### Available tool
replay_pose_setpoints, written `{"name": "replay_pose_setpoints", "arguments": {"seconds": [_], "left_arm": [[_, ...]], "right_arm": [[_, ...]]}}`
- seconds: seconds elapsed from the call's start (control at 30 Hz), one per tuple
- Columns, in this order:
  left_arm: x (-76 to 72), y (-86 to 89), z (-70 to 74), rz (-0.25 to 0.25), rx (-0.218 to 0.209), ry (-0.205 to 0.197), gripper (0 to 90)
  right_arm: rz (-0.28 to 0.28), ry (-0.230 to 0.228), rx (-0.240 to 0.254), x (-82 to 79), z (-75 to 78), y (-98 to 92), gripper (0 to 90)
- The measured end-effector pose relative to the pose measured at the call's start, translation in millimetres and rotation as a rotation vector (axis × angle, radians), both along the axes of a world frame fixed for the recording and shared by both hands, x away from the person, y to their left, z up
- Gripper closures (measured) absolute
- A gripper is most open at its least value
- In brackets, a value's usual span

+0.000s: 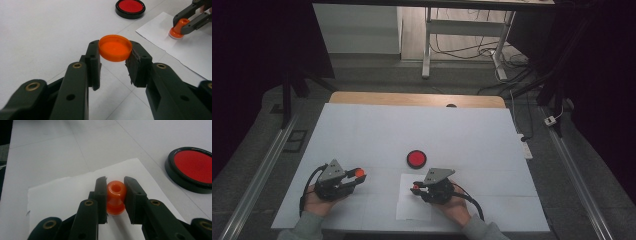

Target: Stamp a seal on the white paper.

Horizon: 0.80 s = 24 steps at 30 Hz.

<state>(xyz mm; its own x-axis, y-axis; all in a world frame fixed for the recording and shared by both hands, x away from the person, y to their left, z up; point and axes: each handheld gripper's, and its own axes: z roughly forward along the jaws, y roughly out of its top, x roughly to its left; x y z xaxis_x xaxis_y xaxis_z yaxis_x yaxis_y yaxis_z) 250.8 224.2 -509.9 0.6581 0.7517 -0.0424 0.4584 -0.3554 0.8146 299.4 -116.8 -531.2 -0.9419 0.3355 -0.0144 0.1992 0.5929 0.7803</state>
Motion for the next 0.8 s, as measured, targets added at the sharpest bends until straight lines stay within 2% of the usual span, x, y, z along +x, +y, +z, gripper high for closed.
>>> {"name": "replay_pose_setpoints", "arguments": {"seconds": [0.13, 0.17, 0.27, 0.8], "left_arm": [[-0.1, 0.1, 0.1, -0.001, -0.001, -0.002, 64.5], [-0.1, 0.3, 0.1, -0.002, -0.002, -0.001, 64.5], [0.3, 0.5, -0.2, 0.0, -0.001, -0.001, 64.5], [0.0, 0.5, 0.0, -0.003, -0.003, -0.001, 64.5]], "right_arm": [[-0.007, 0.006, 0.018, 0.4, 1.4, -0.8, 72.0], [-0.006, 0.008, 0.046, 0.0, 3.1, -1.7, 72.0], [-0.008, -0.003, 0.075, -0.1, 10.5, -3.4, 72.0], [-0.042, 0.019, 0.16, 6.0, 24.8, -16.9, 71.9]]}}
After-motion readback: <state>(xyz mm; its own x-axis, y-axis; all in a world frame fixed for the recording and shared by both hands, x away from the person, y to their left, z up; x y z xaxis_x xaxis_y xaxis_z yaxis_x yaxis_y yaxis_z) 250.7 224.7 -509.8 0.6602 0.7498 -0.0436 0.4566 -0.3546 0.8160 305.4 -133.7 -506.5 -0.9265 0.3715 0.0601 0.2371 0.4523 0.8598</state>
